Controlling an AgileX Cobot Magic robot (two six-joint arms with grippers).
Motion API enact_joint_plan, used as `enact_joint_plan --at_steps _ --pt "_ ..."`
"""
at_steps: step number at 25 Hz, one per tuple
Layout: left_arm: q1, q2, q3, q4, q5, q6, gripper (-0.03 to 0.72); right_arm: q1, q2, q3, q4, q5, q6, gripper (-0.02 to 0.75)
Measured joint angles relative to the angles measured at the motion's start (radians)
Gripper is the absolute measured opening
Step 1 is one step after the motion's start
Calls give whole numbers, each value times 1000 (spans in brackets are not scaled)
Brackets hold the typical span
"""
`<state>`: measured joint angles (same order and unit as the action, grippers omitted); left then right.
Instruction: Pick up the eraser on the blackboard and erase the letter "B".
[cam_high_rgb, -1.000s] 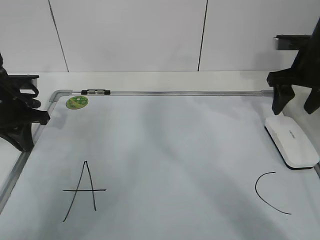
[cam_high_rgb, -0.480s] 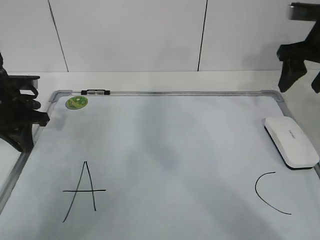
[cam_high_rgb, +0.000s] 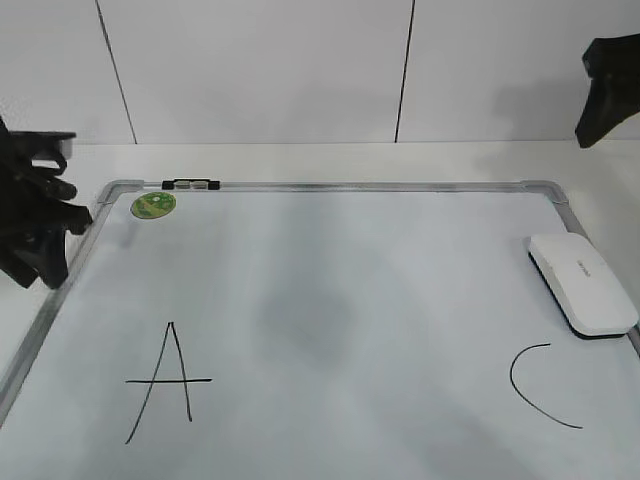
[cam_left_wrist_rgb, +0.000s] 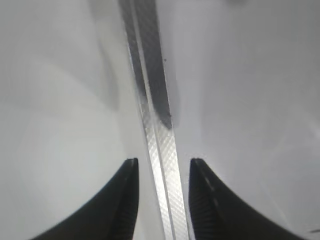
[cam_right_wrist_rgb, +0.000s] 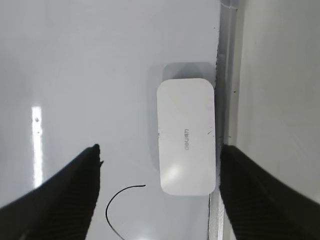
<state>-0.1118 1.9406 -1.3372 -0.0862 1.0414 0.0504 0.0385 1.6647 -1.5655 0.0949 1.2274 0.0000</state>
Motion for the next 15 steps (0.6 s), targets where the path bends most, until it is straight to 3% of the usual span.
enact_joint_plan --at_steps 7,15 --pt "0 -130 -21 22 150 2 257 0 -214 185 2 5 -5 590" --pt "0 -384 32 -3 172 2 256 0 -539 407 2 14 -5 589"
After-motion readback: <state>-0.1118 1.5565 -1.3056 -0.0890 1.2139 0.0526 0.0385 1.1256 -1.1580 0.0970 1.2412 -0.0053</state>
